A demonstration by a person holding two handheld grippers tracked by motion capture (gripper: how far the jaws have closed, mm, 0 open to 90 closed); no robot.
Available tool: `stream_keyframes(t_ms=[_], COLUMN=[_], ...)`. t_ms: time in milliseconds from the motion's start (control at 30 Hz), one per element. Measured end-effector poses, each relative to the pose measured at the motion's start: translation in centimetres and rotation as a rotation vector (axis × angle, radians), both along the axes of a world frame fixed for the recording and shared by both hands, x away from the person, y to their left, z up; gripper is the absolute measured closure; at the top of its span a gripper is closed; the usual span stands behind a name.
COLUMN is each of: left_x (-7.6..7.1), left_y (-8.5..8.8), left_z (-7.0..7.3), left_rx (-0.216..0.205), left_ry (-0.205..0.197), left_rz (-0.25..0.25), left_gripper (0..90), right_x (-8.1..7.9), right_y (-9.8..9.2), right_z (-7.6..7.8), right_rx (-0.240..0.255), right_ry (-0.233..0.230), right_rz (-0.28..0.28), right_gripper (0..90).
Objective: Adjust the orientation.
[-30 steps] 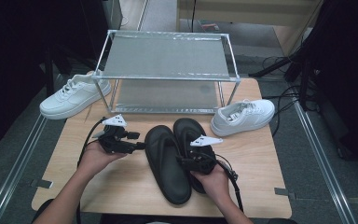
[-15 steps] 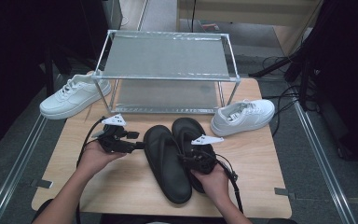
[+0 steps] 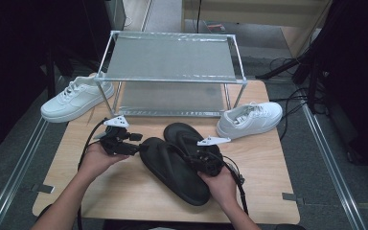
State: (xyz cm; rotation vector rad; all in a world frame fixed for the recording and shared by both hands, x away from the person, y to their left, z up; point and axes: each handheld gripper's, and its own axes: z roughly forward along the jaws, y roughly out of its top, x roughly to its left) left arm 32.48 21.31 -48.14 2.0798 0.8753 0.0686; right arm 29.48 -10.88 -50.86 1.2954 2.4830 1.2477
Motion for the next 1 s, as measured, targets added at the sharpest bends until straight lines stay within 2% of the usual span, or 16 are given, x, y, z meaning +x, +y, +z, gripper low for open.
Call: stream_keyframes(t_ms=[100,267,333,633,800,1000], left_x=[0.1,0.3,0.2,-0.6,-0.6,-0.8], left_y=[0.2,0.7,0.8,1.5,1.9,2.3], left_z=[0.2,0.5,0.8,1.7,1.8,1.7], left_rx=[-0.005,-0.019,-0.013,-0.008,-0.021,-0.010], left_ry=[-0.004,0.005,0.010,-0.019,-0.022,-0.024], left_rz=[0.007,0.012,0.014,0.017,0.025,0.030], left_gripper=[41.0,40.9,40.9,40.7,40.7,40.8], right_x=[0.0,0.4,0.6,1.6,3.0,5.3], right_y=[0.1,0.1,0.2,0.8,1.4,3.0], right_z=[0.3,0.9,1.0,2.0,2.9,3.9], right_rx=[-0.009,0.005,0.005,0.004,0.026,0.007], right_ry=[-0.010,-0.012,-0.016,-0.033,-0.040,-0.077], right_rz=[-0.003,-0.008,-0.007,-0.014,-0.032,-0.040], right_gripper=[76.6,76.6,76.7,76.7,76.7,76.7])
